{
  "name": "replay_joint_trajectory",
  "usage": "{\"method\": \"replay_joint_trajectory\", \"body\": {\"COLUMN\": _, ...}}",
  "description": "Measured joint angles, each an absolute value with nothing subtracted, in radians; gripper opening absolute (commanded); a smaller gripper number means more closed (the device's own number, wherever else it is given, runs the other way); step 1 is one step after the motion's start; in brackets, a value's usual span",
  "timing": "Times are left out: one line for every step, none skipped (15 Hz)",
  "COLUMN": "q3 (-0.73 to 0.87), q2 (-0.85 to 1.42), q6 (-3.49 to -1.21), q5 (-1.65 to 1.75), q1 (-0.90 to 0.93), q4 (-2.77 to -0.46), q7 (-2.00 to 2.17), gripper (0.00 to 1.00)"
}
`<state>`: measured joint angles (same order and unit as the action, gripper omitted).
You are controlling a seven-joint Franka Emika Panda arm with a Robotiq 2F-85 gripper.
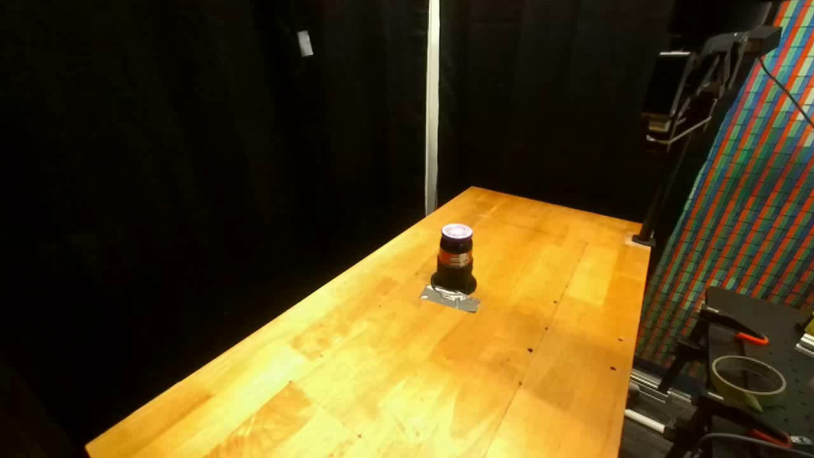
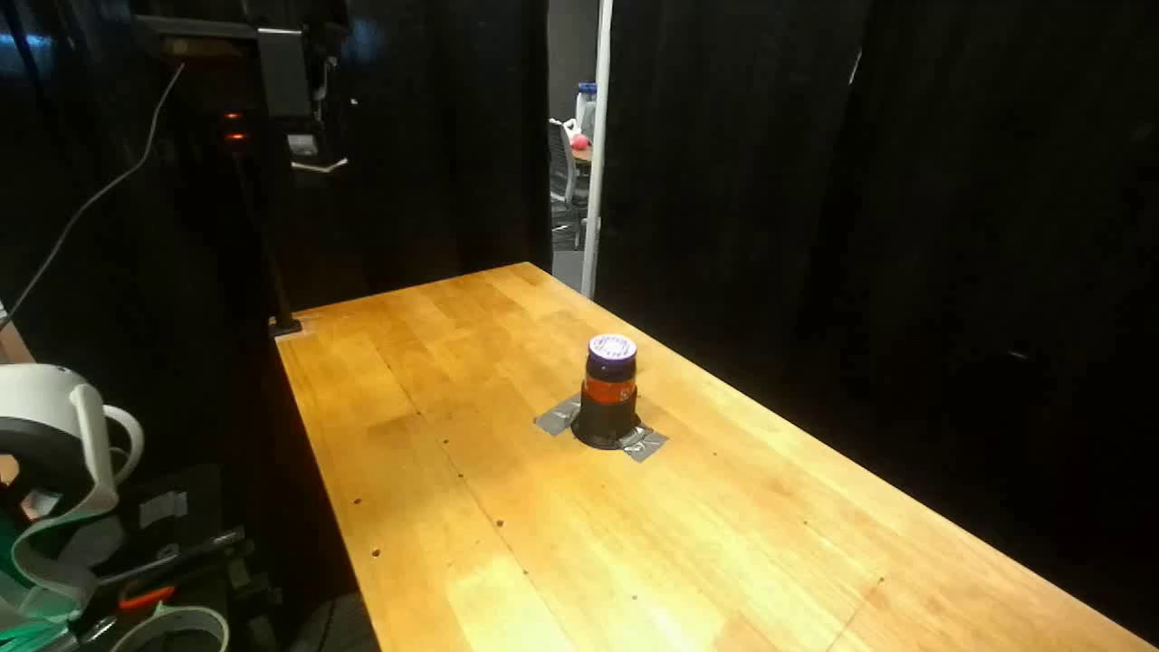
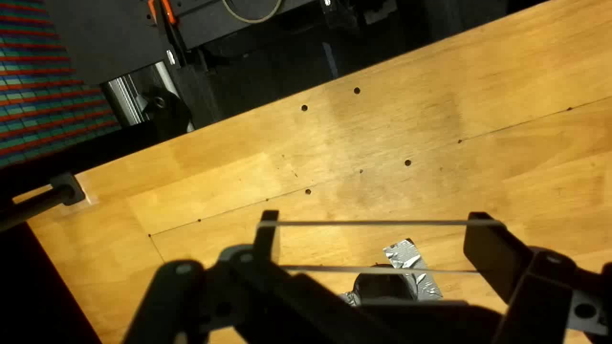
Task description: Put the rubber band on the cup
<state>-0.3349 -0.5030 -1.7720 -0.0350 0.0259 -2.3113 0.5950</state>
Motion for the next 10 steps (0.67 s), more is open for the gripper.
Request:
{"method": "replay_joint_trajectory", "body": {"q3": -0.335, "q2": -0.503, "q6": -1.772, "q5": -0.035, "q1": 0.026, "q4": -2.308, "q7": 0.595, "gripper": 1.0}}
{"method": "replay_joint_trajectory", "body": {"q3": -0.335, "q2": -0.505, "q6": -1.772, "q5": -0.035, "q1": 0.026, "q4": -2.305, "q7": 0.595, "gripper": 1.0}}
{"method": "replay_joint_trajectory", "body": {"q3": -0.335, "q2": -0.507, "q6": -1.772, "q5": -0.035, "q1": 0.026, "q4": -2.304, "q7": 0.595, "gripper": 1.0}}
{"method": "replay_joint_trajectory", "body": {"q3": -0.335, "q2": -0.508, "q6": -1.772, "q5": -0.035, "q1": 0.026, "q4": -2.304, "q7": 0.595, "gripper": 1.0}}
{"method": "replay_joint_trajectory", "body": {"q3": -0.335, "q2": -0.508, "q6": -1.772, "q5": -0.035, "q1": 0.026, "q4": -2.303, "q7": 0.595, "gripper": 1.0}}
{"method": "replay_joint_trajectory", "body": {"q3": -0.335, "q2": -0.509, "q6": -1.772, "q5": -0.035, "q1": 0.026, "q4": -2.303, "q7": 0.595, "gripper": 1.0}}
{"method": "replay_joint_trajectory", "body": {"q3": -0.334, "q2": -0.507, "q6": -1.772, "q5": -0.035, "q1": 0.027, "q4": -2.305, "q7": 0.595, "gripper": 1.0}}
{"method": "replay_joint_trajectory", "body": {"q3": -0.331, "q2": -0.503, "q6": -1.772, "q5": -0.035, "q1": 0.029, "q4": -2.305, "q7": 0.592, "gripper": 1.0}}
{"method": "replay_joint_trajectory", "body": {"q3": -0.325, "q2": -0.492, "q6": -1.773, "q5": -0.035, "q1": 0.03, "q4": -2.301, "q7": 0.583, "gripper": 1.0}}
{"method": "replay_joint_trajectory", "body": {"q3": -0.316, "q2": -0.471, "q6": -1.775, "q5": -0.035, "q1": 0.03, "q4": -2.287, "q7": 0.56, "gripper": 1.0}}
